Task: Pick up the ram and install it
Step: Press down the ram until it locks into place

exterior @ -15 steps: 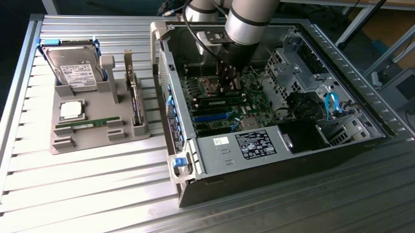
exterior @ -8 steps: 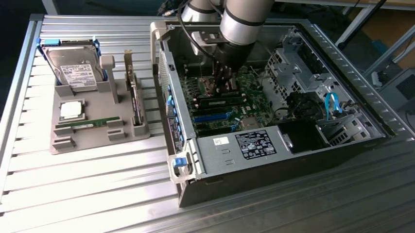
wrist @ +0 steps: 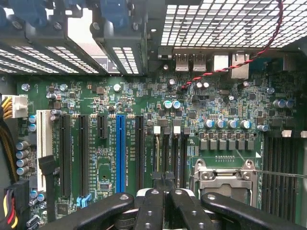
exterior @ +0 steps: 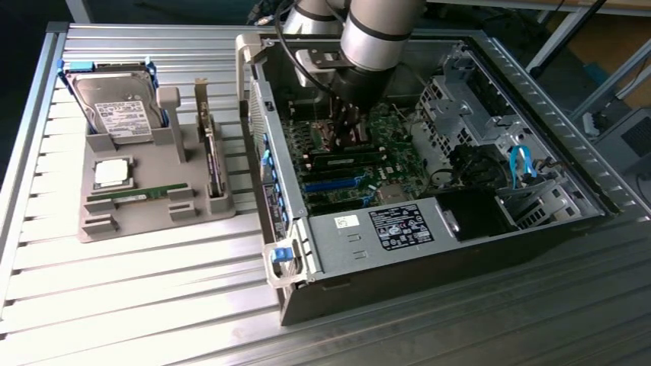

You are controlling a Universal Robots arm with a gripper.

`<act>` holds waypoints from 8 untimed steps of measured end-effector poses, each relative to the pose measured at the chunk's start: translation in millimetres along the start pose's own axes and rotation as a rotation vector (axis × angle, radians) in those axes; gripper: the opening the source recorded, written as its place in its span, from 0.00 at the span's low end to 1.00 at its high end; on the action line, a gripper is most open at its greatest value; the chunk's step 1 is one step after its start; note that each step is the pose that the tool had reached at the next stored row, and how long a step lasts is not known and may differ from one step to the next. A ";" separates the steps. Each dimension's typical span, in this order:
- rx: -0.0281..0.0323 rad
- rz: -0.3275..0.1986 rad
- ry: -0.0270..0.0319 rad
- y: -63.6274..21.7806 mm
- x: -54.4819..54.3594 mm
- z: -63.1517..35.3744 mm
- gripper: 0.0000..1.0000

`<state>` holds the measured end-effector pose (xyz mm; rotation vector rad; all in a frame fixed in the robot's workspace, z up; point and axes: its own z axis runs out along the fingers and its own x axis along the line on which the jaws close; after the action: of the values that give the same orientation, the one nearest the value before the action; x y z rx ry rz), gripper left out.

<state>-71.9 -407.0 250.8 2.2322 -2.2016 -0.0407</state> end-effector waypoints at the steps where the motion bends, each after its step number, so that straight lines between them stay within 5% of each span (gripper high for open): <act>1: 0.0000 0.000 0.0000 0.0 0.0 0.0 0.10; 8: 0.0000 0.000 0.0000 -0.1 0.2 8.8 0.10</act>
<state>-72.0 -407.1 241.9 2.2320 -2.2017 -0.0407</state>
